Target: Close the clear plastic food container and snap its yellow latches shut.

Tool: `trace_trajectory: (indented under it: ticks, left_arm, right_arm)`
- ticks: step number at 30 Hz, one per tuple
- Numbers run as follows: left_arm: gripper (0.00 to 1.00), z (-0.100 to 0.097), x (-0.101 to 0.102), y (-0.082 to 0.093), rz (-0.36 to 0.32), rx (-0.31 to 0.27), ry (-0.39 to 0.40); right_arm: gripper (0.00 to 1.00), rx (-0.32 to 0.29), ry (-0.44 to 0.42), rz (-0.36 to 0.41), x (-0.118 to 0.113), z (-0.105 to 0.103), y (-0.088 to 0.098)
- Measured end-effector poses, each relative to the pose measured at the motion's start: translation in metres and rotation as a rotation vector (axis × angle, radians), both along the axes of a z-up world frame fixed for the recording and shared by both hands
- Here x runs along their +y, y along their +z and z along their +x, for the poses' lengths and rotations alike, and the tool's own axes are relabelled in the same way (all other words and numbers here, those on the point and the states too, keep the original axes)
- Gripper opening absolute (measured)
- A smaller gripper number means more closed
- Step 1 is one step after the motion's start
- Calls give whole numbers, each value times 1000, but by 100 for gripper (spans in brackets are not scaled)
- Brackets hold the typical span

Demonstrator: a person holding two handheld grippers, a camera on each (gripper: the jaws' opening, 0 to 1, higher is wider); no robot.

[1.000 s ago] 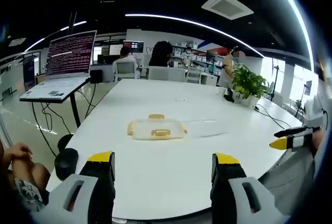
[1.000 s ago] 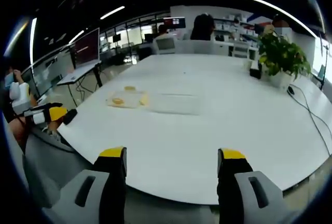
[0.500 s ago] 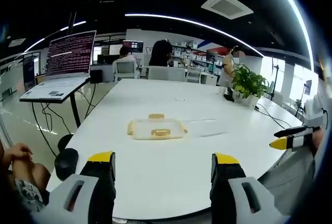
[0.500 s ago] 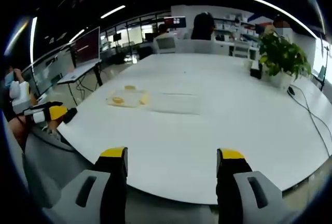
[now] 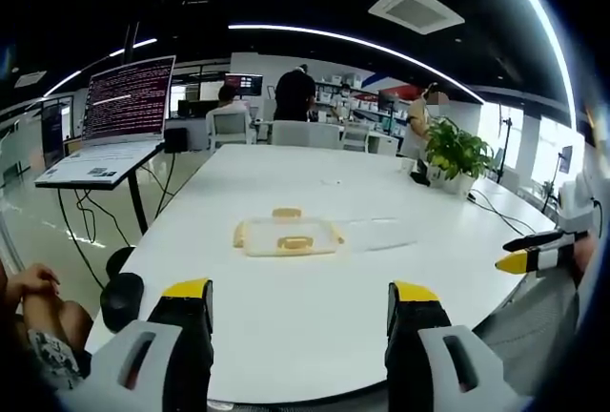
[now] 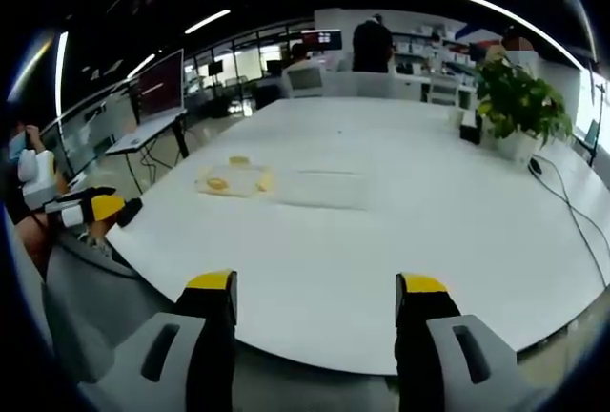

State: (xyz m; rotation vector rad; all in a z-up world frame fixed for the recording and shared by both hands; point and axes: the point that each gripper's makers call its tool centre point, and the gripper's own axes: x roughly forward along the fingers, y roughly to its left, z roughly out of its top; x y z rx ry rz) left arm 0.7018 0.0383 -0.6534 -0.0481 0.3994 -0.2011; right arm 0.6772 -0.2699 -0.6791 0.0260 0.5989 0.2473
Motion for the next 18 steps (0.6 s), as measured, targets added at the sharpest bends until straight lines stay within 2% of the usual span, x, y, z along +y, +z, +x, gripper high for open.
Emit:
trace_trajectory:
  ticks: [18]
  left_arm:
    - [69,0,2,1,-7,-5,8]
  right_arm:
    - [61,11,9,-4,1,-1,-2]
